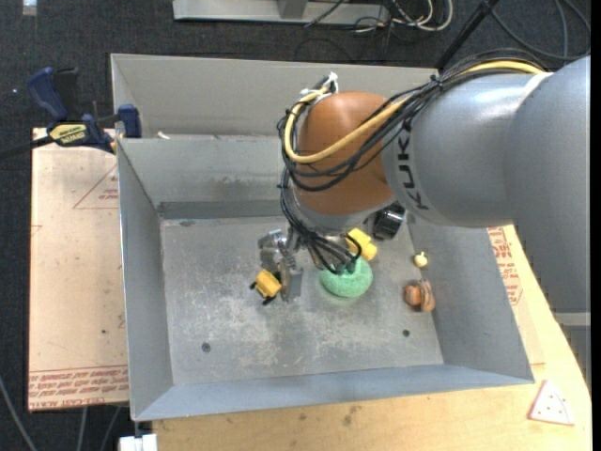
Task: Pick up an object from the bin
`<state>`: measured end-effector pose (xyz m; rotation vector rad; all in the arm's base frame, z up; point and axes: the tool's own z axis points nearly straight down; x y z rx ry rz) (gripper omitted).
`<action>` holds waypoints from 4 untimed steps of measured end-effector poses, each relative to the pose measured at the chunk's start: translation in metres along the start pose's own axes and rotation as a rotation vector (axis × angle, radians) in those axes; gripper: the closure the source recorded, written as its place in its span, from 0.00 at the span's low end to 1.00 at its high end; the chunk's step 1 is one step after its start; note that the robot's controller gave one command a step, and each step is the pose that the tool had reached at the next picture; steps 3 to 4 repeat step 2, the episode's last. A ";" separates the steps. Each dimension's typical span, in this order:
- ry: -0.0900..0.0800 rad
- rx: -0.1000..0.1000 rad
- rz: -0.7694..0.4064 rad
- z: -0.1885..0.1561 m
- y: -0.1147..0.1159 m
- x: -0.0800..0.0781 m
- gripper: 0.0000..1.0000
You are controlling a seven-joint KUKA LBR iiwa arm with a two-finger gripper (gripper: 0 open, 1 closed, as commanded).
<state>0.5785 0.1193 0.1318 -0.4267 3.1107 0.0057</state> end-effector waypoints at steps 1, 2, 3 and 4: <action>-0.004 0.003 -0.006 0.016 0.004 0.007 1.00; 0.004 0.002 -0.010 0.025 0.007 0.012 1.00; 0.004 0.002 -0.010 0.025 0.007 0.012 1.00; 0.004 0.002 -0.010 0.025 0.007 0.012 1.00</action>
Offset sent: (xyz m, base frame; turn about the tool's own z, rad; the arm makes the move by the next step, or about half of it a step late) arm -0.0283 0.0047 0.0771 -0.0208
